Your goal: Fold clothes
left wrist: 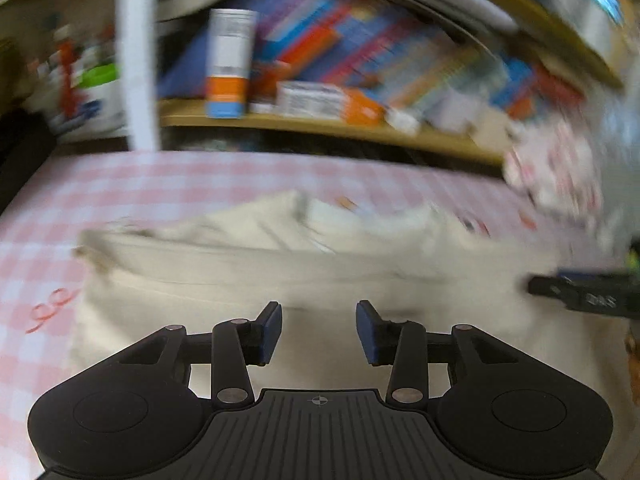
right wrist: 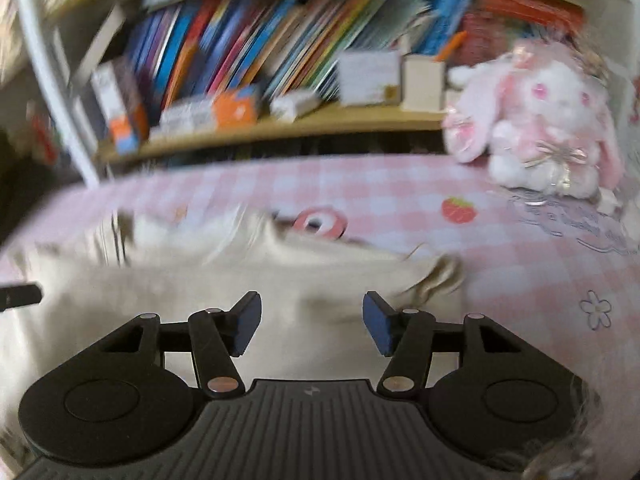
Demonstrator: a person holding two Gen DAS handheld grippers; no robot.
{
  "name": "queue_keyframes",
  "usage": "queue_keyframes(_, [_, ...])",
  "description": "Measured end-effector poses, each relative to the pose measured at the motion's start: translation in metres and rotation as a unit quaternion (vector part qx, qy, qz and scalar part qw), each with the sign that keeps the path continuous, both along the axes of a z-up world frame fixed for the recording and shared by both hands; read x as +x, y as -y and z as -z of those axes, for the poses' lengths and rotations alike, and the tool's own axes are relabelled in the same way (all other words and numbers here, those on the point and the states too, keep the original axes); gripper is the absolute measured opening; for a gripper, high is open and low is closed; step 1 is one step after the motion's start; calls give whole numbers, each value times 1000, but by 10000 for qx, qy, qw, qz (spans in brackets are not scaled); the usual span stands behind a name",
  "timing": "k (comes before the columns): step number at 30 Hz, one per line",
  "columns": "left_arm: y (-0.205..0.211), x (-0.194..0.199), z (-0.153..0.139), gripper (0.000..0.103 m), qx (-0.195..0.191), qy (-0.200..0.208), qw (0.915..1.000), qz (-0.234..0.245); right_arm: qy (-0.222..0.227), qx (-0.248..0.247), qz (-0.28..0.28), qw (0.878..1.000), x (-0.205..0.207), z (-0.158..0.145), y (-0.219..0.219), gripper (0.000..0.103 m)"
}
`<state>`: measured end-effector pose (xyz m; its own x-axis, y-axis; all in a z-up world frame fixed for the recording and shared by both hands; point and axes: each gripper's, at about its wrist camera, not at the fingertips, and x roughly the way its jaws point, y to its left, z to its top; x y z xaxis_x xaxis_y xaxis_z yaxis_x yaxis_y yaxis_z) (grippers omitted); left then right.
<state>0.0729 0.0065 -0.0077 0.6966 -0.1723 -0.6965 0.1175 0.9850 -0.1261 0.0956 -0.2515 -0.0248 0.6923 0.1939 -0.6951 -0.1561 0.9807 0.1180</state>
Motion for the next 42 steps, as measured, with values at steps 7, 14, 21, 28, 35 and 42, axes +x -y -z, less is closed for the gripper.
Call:
queue_keyframes(7, [43,15,22,24,668,-395,9947,679,-59,-355,-353,9987,-2,14,-13,54])
queue_keyframes(14, [60,50,23,23,1016,-527,9912,671,-135,-536,-651,9963,-2,26,-18,55])
queue_keyframes(21, [43,146,-10,24,957,-111,9950,-270,-85,-523,-774,9956,-6,28,-18,55])
queue_keyframes(28, [19,118,-37,25,705,438,9965,-116,-130,-444,-951,9944,-4,26,-11,55])
queue_keyframes(35, [33,39,-4,25,749,-73,9932,889,-111,-508,-1196,9915,12,25,-7,55])
queue_keyframes(42, [39,28,16,26,755,-463,9928,801,89,-299,-1259,9916,75,18,8,54])
